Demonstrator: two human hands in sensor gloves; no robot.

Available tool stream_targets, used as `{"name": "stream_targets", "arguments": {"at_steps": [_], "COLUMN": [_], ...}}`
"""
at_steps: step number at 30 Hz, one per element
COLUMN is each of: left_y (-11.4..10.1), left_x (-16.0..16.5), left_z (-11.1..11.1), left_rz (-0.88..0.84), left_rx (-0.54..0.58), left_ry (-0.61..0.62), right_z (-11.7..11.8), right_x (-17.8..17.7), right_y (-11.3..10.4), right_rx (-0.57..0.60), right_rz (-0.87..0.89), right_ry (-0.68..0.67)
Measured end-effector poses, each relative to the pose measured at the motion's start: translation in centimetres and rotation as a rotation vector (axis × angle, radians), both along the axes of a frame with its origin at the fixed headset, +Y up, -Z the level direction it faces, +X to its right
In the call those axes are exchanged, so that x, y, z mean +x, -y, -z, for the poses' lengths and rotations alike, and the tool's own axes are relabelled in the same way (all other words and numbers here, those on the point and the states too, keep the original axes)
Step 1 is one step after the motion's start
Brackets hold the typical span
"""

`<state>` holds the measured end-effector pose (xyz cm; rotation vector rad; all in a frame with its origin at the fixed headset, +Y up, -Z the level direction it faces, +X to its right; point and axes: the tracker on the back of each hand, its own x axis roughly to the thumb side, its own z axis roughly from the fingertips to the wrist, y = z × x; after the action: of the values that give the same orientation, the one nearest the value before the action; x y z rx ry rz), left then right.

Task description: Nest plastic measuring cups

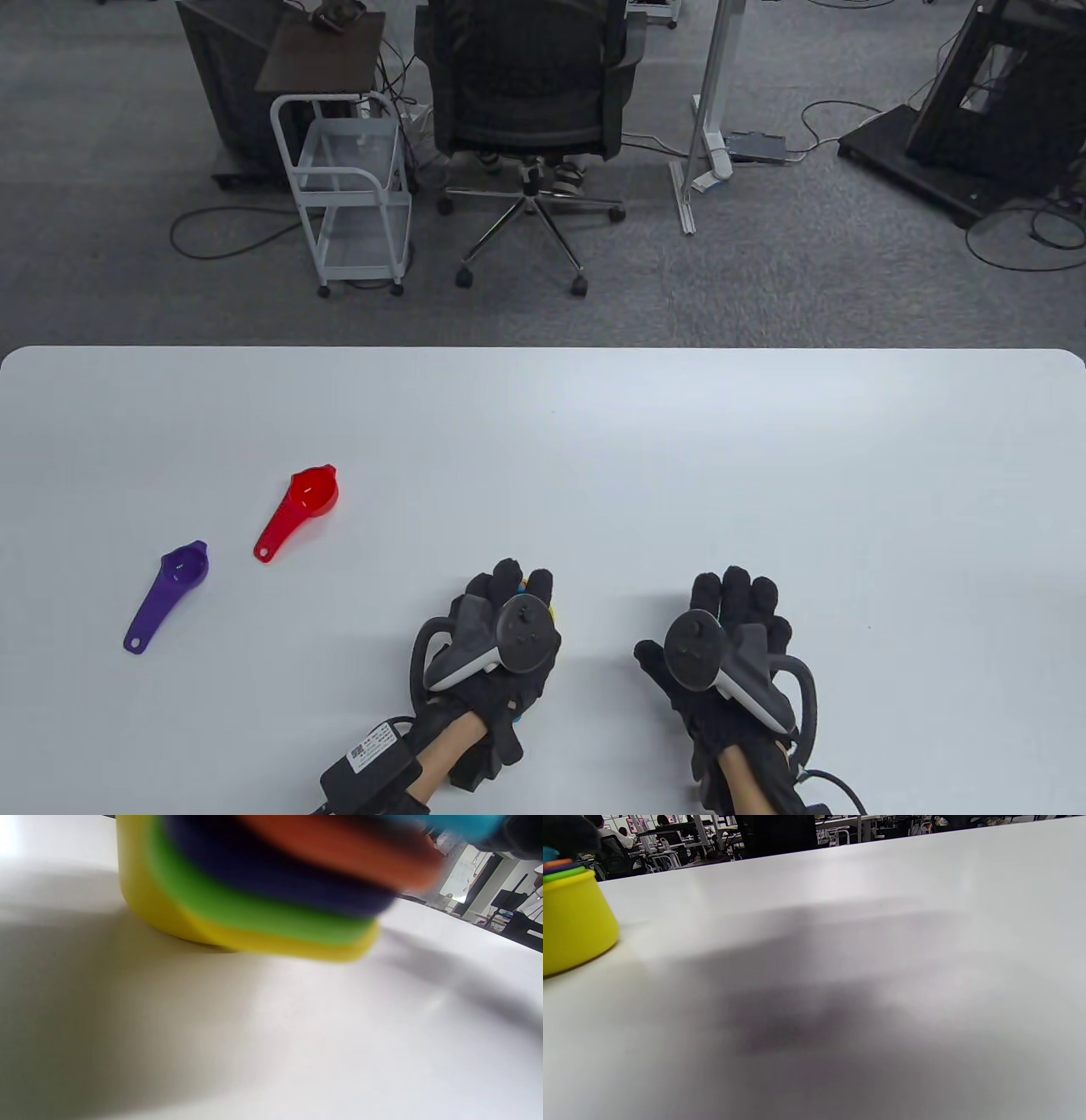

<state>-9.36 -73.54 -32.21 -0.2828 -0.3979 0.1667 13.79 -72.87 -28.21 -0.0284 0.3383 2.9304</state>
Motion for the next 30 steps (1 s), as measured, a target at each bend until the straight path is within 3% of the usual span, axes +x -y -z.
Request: {"name": "stream_targets", "arguments": {"at_steps": [11, 13, 16, 17, 18, 22, 25, 30], "left_y": [-0.3, -2.6, -8.3, -9.4, -9.9, -8.2, -4.7, -0.8], "left_x": [-0.1, -0.8, -4.9, -6.8, -8.9, -15.4, -19.7, -21.5], "left_z": [0.2, 0.8, 2.7, 3.7, 5.1, 10.0, 13.9, 17.1], "left_rz": [0.045, 0.061, 0.058, 0.055, 0.087, 0.218, 0.268, 0.275], "left_rx": [-0.012, -0.027, 0.288, 0.357, 0.356, 0.25, 0.179, 0.052], "left_ry": [0.011, 0.012, -0.064, -0.09, -0.127, -0.282, -0.356, -0.406], "right_z": [0.0, -0.1, -0.1, 0.0, 0.1, 0.3, 0.2, 0.4], "right_x": [-0.2, -0.2, -0.3, -0.2, -0.2, 0.0, 0.3, 0.7], "right_y": [0.0, -0.1, -0.2, -0.1, -0.1, 0.1, 0.2, 0.6], "right_rx": [-0.016, -0.007, 0.005, 0.0, -0.006, -0.015, -0.012, -0.03], "right_rz": [0.006, 0.01, 0.013, 0.01, 0.011, 0.022, 0.018, 0.028], "right_ry": [-0.011, -0.015, -0.015, -0.012, -0.009, 0.006, 0.014, 0.035]}}
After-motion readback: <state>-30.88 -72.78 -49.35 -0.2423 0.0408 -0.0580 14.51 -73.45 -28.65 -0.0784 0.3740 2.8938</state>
